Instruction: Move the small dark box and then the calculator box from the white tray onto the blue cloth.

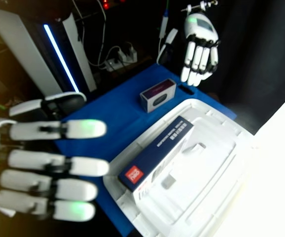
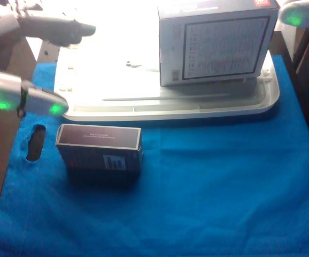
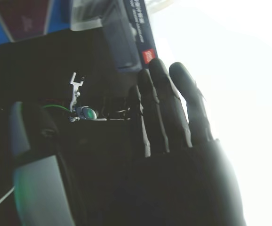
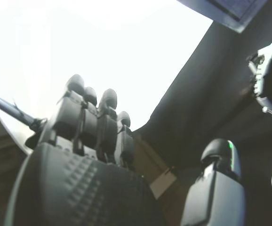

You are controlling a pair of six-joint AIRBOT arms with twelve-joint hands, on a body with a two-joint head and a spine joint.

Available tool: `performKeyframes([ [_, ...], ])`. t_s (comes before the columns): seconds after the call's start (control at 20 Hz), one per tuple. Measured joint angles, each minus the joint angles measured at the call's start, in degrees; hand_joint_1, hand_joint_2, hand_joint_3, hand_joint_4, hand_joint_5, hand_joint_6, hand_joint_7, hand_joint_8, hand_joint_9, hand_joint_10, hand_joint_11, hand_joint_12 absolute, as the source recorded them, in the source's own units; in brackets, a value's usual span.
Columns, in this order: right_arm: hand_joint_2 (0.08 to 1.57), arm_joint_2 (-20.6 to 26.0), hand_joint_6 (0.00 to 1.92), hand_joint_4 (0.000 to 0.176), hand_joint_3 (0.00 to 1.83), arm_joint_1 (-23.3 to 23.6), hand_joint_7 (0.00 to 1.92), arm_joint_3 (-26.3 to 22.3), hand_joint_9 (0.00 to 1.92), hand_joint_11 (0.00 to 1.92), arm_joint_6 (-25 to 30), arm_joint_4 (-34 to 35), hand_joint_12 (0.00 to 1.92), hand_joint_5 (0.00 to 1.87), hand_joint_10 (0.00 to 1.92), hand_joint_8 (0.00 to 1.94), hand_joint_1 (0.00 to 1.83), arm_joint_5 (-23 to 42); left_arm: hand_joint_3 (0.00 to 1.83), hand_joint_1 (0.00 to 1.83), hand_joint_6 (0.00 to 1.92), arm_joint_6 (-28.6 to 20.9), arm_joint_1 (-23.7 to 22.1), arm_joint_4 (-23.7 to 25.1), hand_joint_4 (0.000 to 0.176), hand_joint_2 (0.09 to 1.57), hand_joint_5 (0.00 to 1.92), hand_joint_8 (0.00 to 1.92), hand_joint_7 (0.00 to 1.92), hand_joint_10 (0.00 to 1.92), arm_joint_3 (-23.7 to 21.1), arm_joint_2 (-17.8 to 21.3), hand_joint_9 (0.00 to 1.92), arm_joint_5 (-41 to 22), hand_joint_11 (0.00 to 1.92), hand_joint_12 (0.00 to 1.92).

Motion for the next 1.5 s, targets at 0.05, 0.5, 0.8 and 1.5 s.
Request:
performKeyframes([
  [0.05,0.68,-1.62,0.0,0.117,0.0,2.12,0.43,2.62,0.29,0.43,2.67,-3.48,0.09,0.25,0.02,0.0,0.71,-3.61,0.0,0.67,0.0,1.22,0.0,-0.87,0.098,0.93,0.3,0.0,0.47,0.12,0.15,-0.02,0.49,-0.26,0.03,1.31],
  [0.5,0.64,-6.03,0.0,0.071,0.0,7.82,0.33,10.08,0.38,0.17,7.28,-14.49,0.77,0.23,0.0,0.0,0.68,-22.82,0.0,0.69,0.0,2.62,0.28,-2.43,0.124,0.8,0.23,0.01,0.37,0.0,0.2,-1.2,0.37,-3.69,0.0,0.87],
  [0.8,0.67,-8.61,0.0,0.079,0.0,8.07,0.34,12.33,0.3,0.0,7.82,-15.56,0.97,0.15,0.0,0.0,0.74,-28.04,0.01,0.73,0.0,3.02,5.73,-7.61,0.13,0.82,0.21,0.0,0.35,0.0,0.2,-1.57,0.34,-8.04,0.0,0.79],
  [1.5,0.77,-12.22,0.01,0.0,0.0,8.07,0.83,14.8,0.77,0.35,10.21,-15.63,0.99,0.76,0.04,0.01,0.97,-28.35,0.0,0.55,0.0,6.88,9.92,-16.68,0.131,0.83,0.04,0.0,0.21,0.0,-2.03,1.81,0.17,-18.91,0.0,0.45],
])
